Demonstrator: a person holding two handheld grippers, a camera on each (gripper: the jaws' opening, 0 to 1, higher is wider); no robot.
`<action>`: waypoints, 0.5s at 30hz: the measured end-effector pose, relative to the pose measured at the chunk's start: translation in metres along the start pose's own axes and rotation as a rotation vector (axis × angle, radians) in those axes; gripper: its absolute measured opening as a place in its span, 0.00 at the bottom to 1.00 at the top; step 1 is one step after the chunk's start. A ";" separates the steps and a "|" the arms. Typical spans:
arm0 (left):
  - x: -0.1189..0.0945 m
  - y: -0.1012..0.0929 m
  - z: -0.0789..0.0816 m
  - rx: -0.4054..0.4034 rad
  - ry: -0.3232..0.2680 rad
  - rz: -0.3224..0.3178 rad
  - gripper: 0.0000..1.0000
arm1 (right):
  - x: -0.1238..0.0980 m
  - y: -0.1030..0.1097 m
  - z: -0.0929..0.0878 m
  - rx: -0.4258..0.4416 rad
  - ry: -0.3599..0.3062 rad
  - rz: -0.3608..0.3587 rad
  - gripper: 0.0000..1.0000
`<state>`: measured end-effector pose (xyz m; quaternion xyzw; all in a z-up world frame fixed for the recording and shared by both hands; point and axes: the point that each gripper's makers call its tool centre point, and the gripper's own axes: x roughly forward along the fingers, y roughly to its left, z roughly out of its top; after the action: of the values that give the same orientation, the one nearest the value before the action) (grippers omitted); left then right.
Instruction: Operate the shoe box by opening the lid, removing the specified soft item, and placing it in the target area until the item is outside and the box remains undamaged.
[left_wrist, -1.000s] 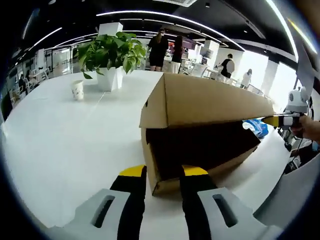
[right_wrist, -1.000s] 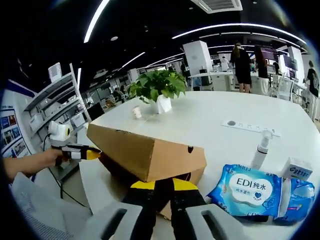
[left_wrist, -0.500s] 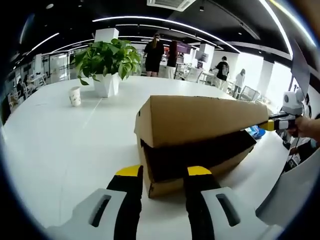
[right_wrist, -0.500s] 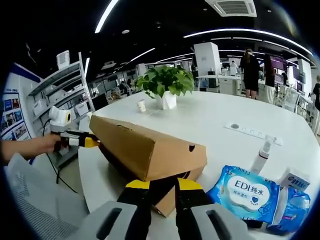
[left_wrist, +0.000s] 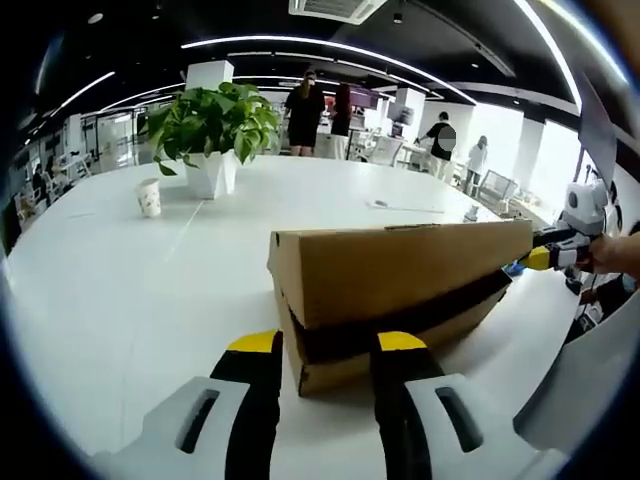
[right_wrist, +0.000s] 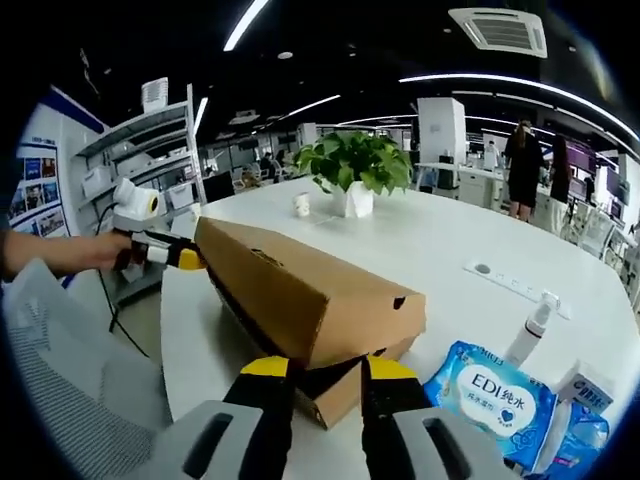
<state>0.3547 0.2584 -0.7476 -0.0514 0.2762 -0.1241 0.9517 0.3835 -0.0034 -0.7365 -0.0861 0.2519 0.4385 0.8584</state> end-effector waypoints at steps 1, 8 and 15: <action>0.000 0.000 0.000 0.000 -0.001 0.000 0.35 | 0.001 0.000 -0.001 -0.005 0.003 -0.004 0.24; 0.002 -0.002 -0.003 0.007 0.009 -0.007 0.34 | 0.003 -0.001 -0.005 -0.005 0.010 0.001 0.24; 0.002 -0.003 -0.008 0.022 0.024 -0.010 0.34 | 0.005 0.000 -0.010 -0.006 0.023 0.004 0.25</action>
<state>0.3513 0.2545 -0.7552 -0.0407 0.2860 -0.1323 0.9482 0.3825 -0.0037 -0.7477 -0.0931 0.2608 0.4398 0.8543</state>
